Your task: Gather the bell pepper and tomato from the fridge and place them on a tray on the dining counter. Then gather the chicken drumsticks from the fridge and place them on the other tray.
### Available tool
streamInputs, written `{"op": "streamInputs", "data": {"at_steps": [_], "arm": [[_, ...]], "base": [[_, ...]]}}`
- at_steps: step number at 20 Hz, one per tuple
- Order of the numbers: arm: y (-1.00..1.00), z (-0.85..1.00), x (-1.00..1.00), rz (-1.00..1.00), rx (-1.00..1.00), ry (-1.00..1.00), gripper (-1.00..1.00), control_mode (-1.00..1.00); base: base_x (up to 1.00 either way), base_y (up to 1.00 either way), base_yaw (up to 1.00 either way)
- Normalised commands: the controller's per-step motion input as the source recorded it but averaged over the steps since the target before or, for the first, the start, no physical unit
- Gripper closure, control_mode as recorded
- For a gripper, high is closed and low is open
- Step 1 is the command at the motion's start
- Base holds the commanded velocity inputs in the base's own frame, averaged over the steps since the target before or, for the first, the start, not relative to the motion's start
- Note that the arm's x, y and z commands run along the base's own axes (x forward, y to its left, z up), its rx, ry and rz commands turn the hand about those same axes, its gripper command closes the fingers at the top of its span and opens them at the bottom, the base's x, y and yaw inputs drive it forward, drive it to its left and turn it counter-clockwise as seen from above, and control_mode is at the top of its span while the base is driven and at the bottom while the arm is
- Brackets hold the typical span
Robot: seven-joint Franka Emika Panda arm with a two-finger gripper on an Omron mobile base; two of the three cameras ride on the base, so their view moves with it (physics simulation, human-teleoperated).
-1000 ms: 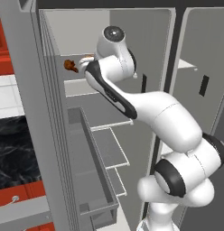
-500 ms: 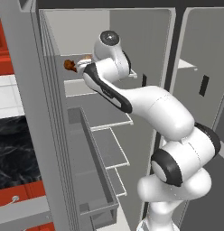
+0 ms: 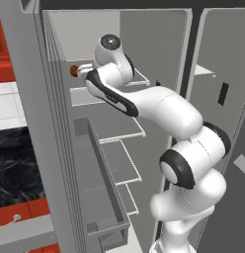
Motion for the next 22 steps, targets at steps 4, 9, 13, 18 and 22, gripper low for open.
{"op": "streamInputs", "data": {"at_steps": [4, 9, 13, 18, 22], "arm": [[0.01, -0.09, 0.21, 0.00, 0.00, 0.02, -1.00, -1.00], [0.00, -0.10, 0.01, 0.00, 0.02, 0.02, -1.00, -1.00], [0.00, -0.11, 0.00, 0.00, 0.04, 0.02, -1.00, -1.00], [0.00, -0.22, 0.00, 0.00, 0.02, 0.01, 1.00, -1.00], [0.00, -0.31, 0.00, 0.00, 0.00, 0.02, 1.00, -1.00]], "base": [[0.00, 0.00, 0.00], [0.00, 0.00, 0.00], [0.00, 0.00, 0.00], [0.00, 0.00, 0.00], [0.00, 0.00, 0.00]]}}
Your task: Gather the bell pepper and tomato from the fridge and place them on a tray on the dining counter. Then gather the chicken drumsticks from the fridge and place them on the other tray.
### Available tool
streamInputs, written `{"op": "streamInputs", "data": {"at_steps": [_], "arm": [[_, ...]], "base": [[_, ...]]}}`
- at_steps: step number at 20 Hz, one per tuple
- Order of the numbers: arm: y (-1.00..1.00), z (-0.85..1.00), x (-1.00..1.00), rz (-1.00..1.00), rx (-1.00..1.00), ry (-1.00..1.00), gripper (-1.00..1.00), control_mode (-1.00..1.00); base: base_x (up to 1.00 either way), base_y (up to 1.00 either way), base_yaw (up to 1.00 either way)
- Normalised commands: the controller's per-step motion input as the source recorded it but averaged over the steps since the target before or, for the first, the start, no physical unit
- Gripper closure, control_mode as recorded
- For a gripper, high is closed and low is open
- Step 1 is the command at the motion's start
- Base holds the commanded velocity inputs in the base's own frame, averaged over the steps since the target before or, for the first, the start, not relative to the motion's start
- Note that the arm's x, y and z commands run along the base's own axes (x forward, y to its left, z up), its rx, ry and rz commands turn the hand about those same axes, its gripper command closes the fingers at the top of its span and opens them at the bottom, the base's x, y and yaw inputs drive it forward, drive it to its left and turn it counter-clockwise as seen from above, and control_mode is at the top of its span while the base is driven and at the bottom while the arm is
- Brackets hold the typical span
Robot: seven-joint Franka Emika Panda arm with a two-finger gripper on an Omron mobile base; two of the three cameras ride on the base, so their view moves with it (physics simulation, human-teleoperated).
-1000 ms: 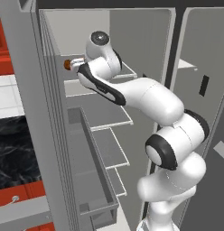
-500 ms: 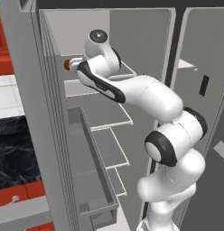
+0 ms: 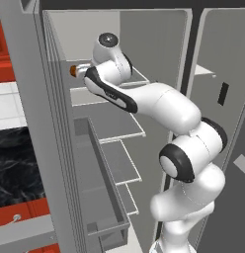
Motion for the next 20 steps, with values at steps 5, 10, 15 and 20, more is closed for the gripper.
{"op": "streamInputs", "data": {"at_steps": [5, 10, 15, 20], "arm": [[-0.01, -0.22, 0.00, 0.00, 0.00, 0.10, 1.00, -1.00], [-0.02, -0.10, -0.20, 0.00, 0.00, 0.00, 1.00, -1.00], [-0.09, -0.13, -0.70, -0.03, 0.00, -0.18, 1.00, -1.00], [-0.38, -0.02, -0.88, -0.08, 0.01, -0.22, 1.00, -1.00]], "base": [[0.00, 0.00, 0.00], [0.00, 0.00, 0.00], [0.00, 0.00, 0.00], [0.00, 0.00, 0.00]]}}
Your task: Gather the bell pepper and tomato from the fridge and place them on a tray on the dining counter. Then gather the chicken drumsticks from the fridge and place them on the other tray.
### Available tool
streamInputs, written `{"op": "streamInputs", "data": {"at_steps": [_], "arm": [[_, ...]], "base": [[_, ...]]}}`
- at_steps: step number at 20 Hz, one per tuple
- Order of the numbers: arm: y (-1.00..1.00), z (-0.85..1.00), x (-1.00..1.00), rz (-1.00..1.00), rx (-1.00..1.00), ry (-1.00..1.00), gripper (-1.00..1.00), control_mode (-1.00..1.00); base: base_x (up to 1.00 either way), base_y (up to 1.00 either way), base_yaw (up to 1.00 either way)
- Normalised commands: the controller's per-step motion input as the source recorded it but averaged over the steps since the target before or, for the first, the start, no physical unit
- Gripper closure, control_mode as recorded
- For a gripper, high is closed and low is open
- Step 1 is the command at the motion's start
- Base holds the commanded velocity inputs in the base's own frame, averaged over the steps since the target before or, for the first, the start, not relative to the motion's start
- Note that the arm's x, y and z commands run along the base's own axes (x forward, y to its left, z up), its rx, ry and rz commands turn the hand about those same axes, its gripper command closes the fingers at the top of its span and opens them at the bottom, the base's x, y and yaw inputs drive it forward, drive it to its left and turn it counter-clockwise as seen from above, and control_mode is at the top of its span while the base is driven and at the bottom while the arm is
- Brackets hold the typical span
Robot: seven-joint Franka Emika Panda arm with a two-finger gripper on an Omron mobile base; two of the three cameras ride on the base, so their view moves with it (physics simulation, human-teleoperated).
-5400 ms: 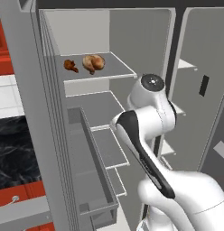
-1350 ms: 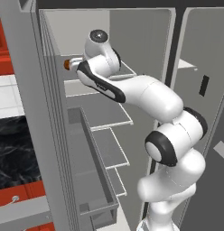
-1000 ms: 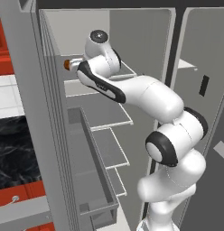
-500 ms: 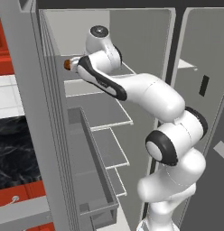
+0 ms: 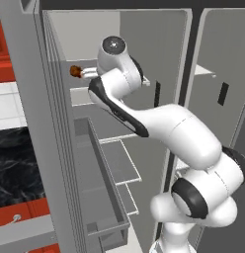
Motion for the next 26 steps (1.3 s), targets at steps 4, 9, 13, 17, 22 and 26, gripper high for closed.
{"op": "streamInputs", "data": {"at_steps": [4, 9, 13, 17, 22, 26], "arm": [[-0.64, 0.21, -0.96, -0.05, 0.05, -0.05, 1.00, -1.00], [-0.51, 0.19, -0.91, 0.00, 0.01, 0.00, 1.00, -1.00], [-0.42, 0.21, -0.96, 0.00, 0.00, 0.02, 1.00, -1.00], [-0.41, 0.20, -1.00, 0.00, 0.00, 0.02, 1.00, -1.00], [-0.41, 0.11, -1.00, 0.00, 0.00, 0.02, 1.00, -1.00], [-0.42, 0.02, -1.00, 0.00, 0.00, 0.07, 1.00, -1.00]], "base": [[0.00, 0.00, 0.00], [0.00, 0.00, 0.00], [0.00, 0.00, 0.00], [0.00, 0.00, 0.00], [0.00, 0.00, 0.00], [0.00, 0.00, 0.00]]}}
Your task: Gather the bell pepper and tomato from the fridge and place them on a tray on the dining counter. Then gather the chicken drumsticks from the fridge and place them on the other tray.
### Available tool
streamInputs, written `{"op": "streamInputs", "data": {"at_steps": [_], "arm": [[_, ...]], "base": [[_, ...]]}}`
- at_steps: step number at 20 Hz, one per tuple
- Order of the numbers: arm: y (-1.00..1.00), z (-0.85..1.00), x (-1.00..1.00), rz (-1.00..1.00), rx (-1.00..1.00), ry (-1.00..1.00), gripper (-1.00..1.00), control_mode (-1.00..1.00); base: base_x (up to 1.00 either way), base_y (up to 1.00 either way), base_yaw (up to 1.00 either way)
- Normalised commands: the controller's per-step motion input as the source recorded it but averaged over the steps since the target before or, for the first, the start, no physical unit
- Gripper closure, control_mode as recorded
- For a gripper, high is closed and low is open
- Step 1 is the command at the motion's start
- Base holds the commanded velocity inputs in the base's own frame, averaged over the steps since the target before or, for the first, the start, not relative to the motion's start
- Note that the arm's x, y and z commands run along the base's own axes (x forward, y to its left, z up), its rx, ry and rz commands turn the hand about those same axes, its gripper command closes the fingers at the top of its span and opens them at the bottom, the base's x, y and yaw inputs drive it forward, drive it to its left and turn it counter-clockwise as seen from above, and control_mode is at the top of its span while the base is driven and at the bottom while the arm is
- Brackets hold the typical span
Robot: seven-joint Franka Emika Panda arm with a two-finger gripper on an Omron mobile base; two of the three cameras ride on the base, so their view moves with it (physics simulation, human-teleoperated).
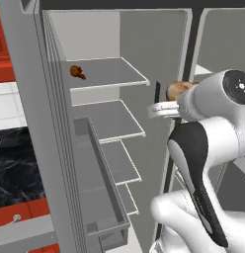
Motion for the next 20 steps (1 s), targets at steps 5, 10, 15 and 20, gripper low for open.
{"op": "streamInputs", "data": {"at_steps": [5, 10, 15, 20], "arm": [[-0.41, 0.00, -1.00, 0.00, 0.00, 0.04, 1.00, -1.00], [-0.36, -0.11, -0.92, 0.00, 0.00, 0.00, 1.00, -1.00], [-0.02, -0.09, -0.08, 0.00, 0.00, 0.04, 1.00, -1.00], [0.00, 0.00, 0.00, 0.00, 0.00, 0.00, 1.00, -1.00]], "base": [[0.00, 0.00, 0.00], [0.00, 0.00, 0.00], [0.00, 0.00, 0.00], [0.00, 0.00, 0.00]]}}
